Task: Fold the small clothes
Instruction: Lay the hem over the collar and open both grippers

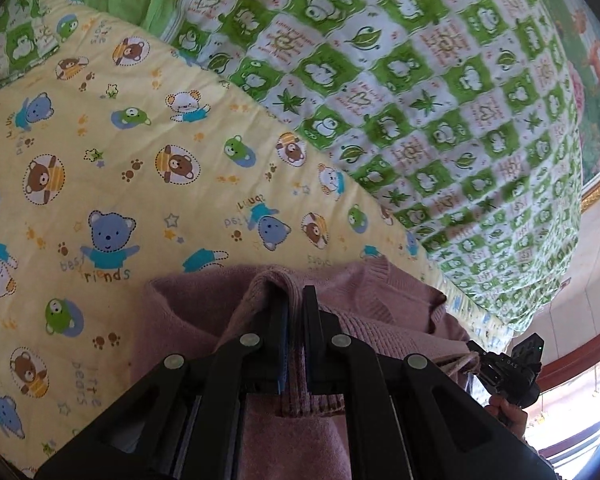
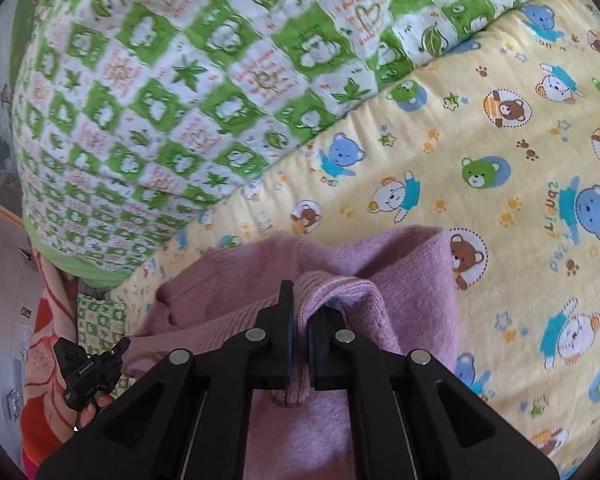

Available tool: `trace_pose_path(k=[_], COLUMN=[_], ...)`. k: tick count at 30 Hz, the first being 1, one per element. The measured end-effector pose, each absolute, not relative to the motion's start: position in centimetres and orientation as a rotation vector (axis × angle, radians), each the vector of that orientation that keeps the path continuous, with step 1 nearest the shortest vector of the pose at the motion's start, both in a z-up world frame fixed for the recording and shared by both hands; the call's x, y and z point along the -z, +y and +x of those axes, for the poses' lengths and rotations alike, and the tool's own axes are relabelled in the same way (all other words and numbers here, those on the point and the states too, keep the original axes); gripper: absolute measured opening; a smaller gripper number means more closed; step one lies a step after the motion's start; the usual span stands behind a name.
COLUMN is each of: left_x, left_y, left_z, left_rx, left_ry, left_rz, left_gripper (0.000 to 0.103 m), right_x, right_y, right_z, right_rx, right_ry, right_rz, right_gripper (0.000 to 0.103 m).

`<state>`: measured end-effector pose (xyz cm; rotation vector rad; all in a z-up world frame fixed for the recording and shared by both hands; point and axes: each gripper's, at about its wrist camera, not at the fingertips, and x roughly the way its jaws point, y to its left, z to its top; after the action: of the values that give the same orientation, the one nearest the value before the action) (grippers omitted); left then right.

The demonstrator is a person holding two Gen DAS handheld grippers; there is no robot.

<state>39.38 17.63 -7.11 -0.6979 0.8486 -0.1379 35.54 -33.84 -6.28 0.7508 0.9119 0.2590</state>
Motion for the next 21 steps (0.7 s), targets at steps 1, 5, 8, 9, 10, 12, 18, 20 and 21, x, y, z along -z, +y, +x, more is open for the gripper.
trace_pose_path(k=[1,5,8,9,10,12,18,20,21], left_x=[7.3,7.6,7.9,8.0,8.1,8.1,6.5,5.3,4.8], left_y=[17.7,17.5,17.3,17.3,17.3,17.3,17.9,18.2,18.3], left_z=[39.7,40.6,41.2,41.4,41.5,41.6,40.4,39.6,39.3], left_rx=[0.138,0.139,0.132,0.128,0.125,0.121,0.132,0.12,0.117], left_ry=[0.848,0.854,0.864,0.868,0.871,0.875,0.863,0.846,0.837], left_rz=[-0.699,-0.694,-0.681,-0.681,-0.686,-0.696,-0.729,-0.699,-0.689], left_gripper=[0.004,0.004,0.004,0.004,0.005,0.005,0.018,0.029,0.032], right_x=[6.3,6.3,6.5,6.6,6.7,6.7,6.6,6.1,5.9], right_y=[-33.8,-33.9,-33.7,-33.7,-33.6,-33.4,-33.6,-33.6,-33.6], right_z=[35.6,36.1,36.4,36.4,36.5,36.5,36.7,36.3,36.2], right_rx=[-0.253,-0.238,-0.23,-0.225,-0.22,-0.21,-0.218,-0.223,-0.224], right_ry=[0.908,0.898,0.905,0.906,0.909,0.9,0.929,0.929,0.932], right_rz=[0.749,0.739,0.735,0.734,0.734,0.729,0.8,0.791,0.787], right_gripper=[0.006,0.006,0.006,0.006,0.006,0.006,0.012,0.014,0.018])
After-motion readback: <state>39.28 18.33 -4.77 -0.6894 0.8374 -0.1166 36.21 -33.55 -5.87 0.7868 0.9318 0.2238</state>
